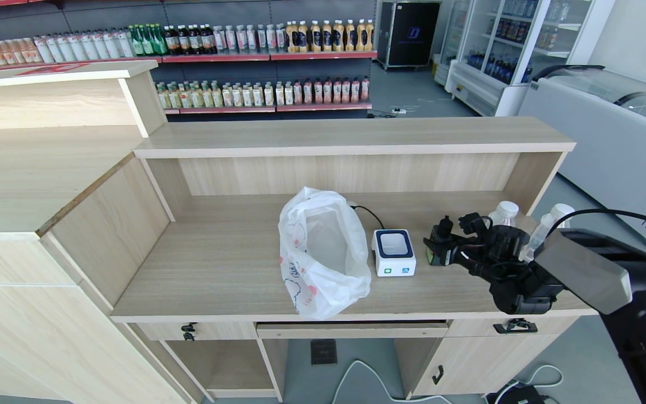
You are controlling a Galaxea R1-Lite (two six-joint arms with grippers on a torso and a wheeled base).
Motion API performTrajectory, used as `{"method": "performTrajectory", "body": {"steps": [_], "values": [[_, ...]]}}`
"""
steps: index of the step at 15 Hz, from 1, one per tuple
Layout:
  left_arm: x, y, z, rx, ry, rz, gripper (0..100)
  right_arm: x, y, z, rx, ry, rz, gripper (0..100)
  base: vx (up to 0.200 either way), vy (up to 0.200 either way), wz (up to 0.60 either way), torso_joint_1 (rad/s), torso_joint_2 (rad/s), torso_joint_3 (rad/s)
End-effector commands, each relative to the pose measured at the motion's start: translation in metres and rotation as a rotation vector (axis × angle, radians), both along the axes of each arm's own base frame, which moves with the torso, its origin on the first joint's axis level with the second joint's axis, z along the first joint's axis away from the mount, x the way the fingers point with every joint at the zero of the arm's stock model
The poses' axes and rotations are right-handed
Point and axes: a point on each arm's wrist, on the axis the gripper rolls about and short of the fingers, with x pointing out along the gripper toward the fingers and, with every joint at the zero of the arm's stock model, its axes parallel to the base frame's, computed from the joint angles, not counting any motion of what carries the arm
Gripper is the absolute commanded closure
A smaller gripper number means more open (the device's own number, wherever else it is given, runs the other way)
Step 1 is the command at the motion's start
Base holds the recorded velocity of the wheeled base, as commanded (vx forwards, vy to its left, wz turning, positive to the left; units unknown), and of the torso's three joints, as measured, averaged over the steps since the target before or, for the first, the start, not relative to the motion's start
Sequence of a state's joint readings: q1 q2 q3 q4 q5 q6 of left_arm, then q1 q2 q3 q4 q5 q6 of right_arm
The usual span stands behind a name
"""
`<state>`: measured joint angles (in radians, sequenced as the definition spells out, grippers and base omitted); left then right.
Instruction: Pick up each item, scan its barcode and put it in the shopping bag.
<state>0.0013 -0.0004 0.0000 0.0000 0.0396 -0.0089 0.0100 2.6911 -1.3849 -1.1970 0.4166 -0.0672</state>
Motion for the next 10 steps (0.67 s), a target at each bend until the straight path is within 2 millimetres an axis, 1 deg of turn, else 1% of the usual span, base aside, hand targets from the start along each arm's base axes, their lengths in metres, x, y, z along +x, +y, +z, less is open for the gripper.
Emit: {"method": "performTrajectory", "body": {"steps": [1,4,7,8,9,10], "values": [[0.000,0.000,0.000,0.000,0.000,0.001,0,0.001,0.001,-0.001,0.000,-0.003,0.003,100,0.000,0.000,0.00,0.000,0.00,0.000],[0.000,0.000,0.000,0.000,0.000,0.001,0,0.001,0.000,-0.002,0.000,-0.005,0.000,100,0.000,0.000,0.00,0.000,0.00,0.000],[0.000,0.000,0.000,0.000,0.000,0.001,0,0.000,0.000,0.005,-0.011,-0.021,-0.002,100,0.000,0.000,0.00,0.000,0.00,0.000],[0.000,0.000,0.000,0.000,0.000,0.001,0,-0.006,0.002,0.019,-0.061,-0.051,0.007,100,0.000,0.000,0.00,0.000,0.00,0.000],[0.000,0.000,0.000,0.000,0.000,0.001,0,-0.019,0.006,0.035,-0.125,-0.070,0.033,100,0.000,0.000,0.00,0.000,0.00,0.000],[0.000,0.000,0.000,0.000,0.000,0.001,0,-0.032,0.014,0.051,-0.149,-0.079,0.068,100,0.000,0.000,0.00,0.000,0.00,0.000]]}}
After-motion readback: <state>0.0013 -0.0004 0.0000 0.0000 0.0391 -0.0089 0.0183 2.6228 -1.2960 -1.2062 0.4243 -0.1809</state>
